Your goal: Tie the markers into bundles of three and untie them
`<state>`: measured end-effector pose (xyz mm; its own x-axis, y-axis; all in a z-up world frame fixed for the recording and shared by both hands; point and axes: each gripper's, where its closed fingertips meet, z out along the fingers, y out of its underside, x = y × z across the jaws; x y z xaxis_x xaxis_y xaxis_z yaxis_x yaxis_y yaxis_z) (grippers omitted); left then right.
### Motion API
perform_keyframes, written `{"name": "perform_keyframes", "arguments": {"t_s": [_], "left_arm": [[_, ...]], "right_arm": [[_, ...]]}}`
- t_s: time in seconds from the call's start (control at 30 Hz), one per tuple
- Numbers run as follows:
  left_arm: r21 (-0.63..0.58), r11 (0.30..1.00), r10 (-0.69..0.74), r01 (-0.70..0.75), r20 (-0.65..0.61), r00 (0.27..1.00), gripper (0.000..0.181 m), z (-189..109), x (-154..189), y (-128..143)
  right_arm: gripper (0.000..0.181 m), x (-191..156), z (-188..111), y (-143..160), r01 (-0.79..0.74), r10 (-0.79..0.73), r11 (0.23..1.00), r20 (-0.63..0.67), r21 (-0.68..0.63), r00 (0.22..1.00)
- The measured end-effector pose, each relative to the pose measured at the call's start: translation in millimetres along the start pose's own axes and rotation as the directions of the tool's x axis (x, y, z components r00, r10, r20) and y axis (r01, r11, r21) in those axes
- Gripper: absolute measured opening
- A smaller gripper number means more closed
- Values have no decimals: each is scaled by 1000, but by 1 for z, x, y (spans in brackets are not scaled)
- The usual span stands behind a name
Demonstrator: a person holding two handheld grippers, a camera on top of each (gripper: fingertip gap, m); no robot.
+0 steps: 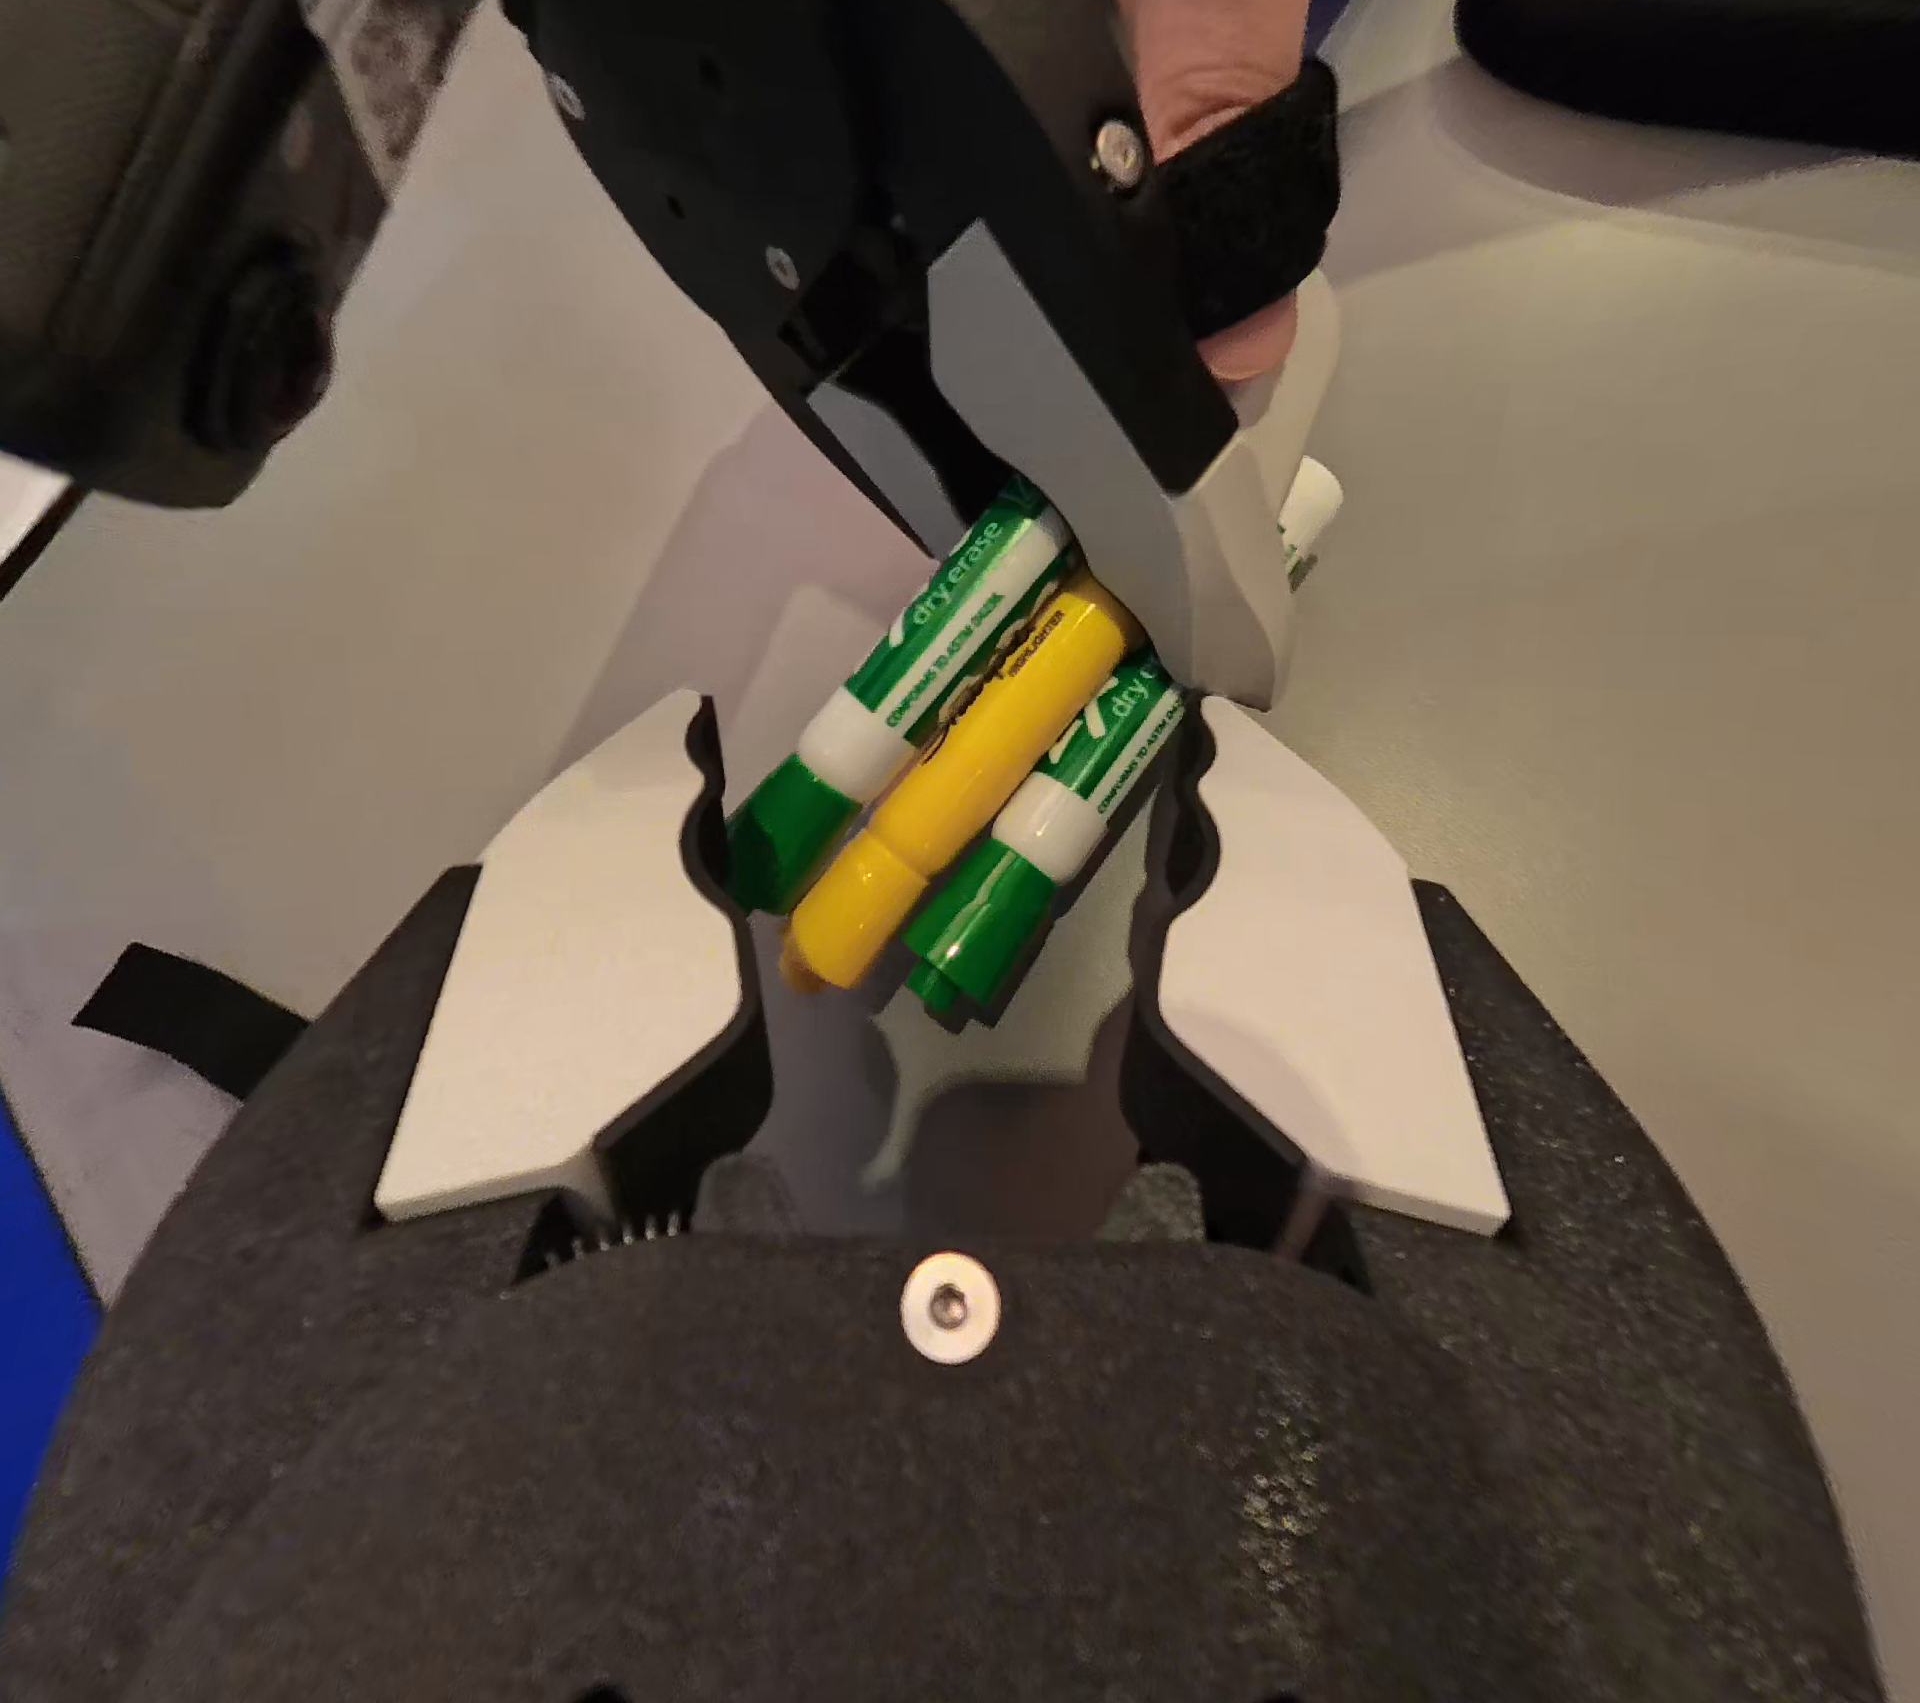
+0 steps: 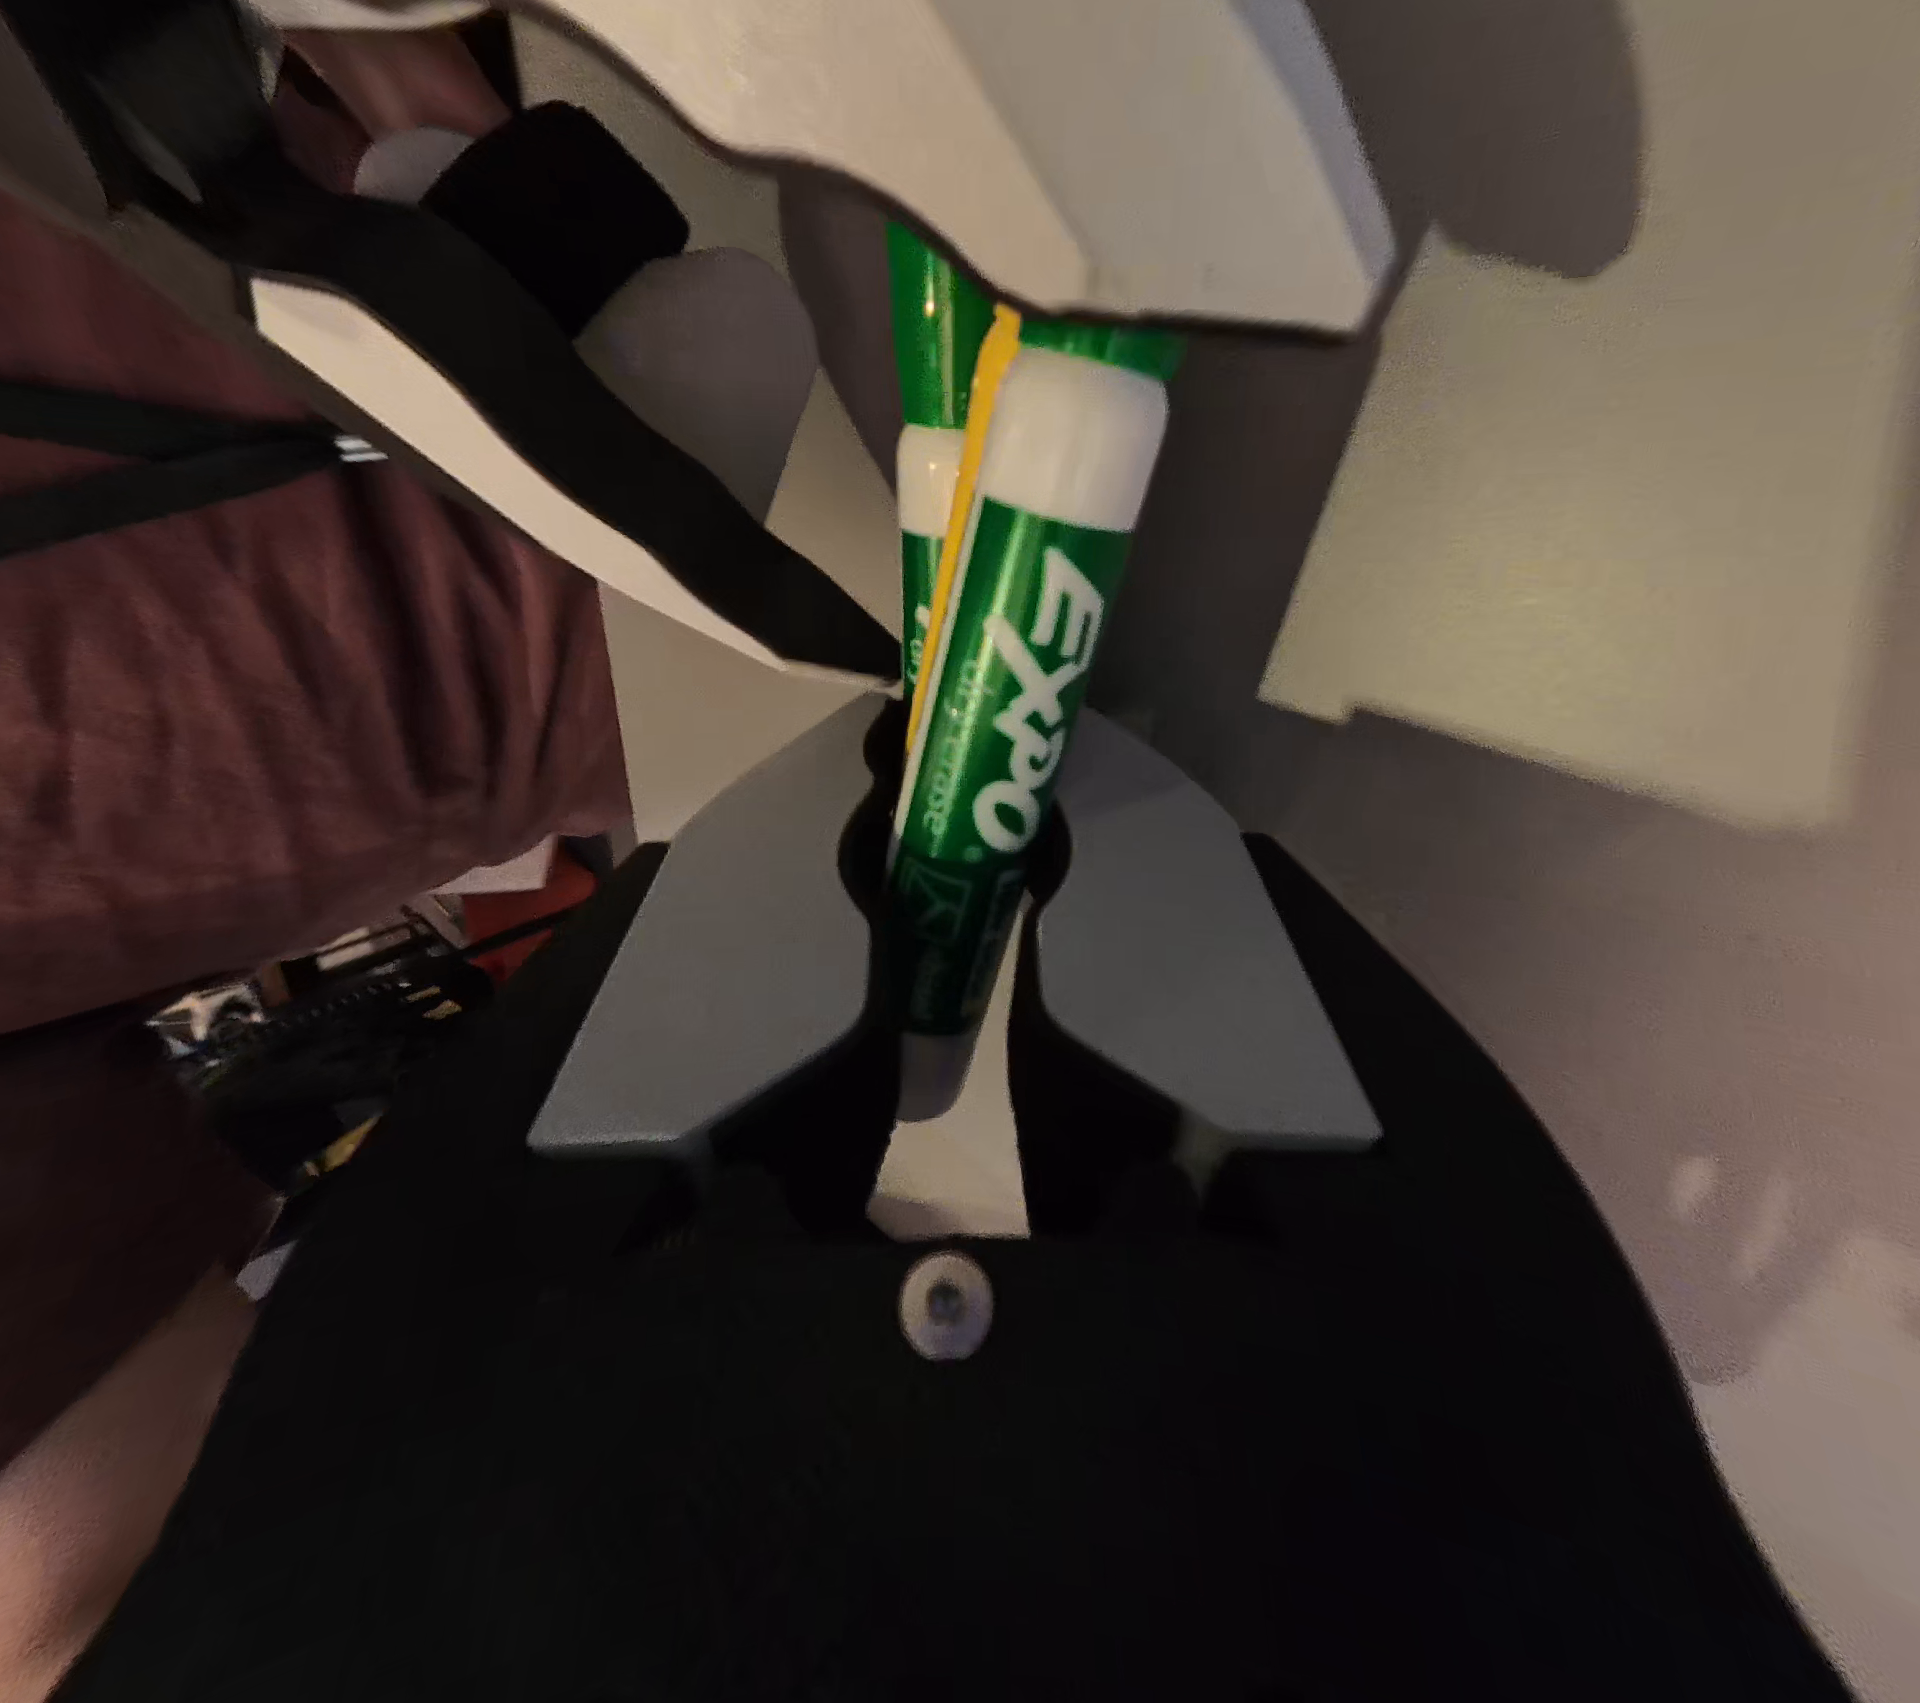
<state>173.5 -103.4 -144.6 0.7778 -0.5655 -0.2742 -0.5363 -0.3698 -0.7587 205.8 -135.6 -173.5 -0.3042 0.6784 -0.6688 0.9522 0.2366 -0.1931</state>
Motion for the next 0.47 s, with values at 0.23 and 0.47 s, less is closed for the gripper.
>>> {"name": "perform_keyframes", "arguments": {"t_s": [0.23,0.47], "left_arm": [[74,990,-131,121,149,980,76,-46,-43,-7],[-51,977,-185,206,262,947,63,-98,-92,25]], "right_arm": [[20,-4,0,-1,-79,59,986,135,146,989],[20,-8,-31,-6,-148,120,935,103,322,987]]}}
